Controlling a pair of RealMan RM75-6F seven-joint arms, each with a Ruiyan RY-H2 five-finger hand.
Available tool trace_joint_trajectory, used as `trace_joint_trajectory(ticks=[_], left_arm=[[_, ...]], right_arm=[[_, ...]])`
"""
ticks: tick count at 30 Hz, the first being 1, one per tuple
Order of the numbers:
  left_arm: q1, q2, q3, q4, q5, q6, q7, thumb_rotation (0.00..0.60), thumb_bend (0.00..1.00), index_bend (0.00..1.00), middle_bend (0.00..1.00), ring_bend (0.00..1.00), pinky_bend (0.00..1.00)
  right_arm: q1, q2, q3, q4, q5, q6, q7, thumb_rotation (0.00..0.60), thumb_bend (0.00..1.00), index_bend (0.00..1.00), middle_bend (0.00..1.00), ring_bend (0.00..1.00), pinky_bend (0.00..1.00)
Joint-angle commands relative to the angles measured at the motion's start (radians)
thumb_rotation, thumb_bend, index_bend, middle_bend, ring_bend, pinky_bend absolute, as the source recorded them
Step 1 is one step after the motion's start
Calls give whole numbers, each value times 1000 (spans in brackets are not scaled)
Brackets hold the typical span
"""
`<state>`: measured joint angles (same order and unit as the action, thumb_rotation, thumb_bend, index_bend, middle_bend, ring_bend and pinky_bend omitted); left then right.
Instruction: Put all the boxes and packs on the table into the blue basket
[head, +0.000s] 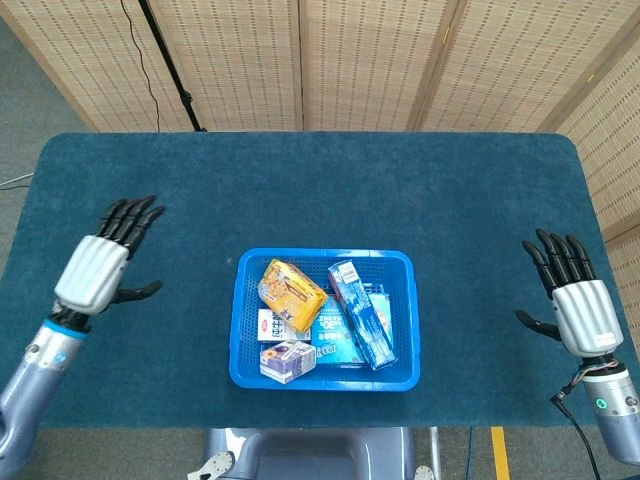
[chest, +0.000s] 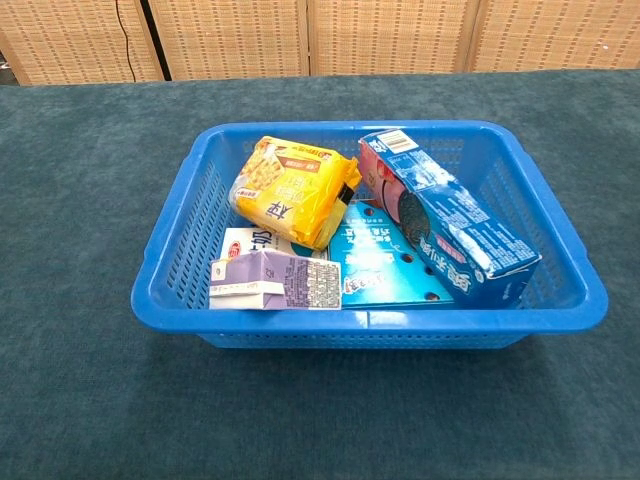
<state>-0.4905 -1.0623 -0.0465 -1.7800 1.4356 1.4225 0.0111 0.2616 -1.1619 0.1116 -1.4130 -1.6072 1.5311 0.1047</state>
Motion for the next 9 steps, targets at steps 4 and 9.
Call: trace_joint_trajectory(ticks=[4,9], left_arm=[[232,14,106,9,-60,140,-38,600,126,0,0,0,0],[278,-14,117,67,-61,132,-90,600,126,0,0,0,0]], right_arm=[[-2,34,-16,-44,15,-46,-27,600,0,0,0,0,0],[-4,47,-21,-65,7,-48,-35,600,0,0,0,0,0]])
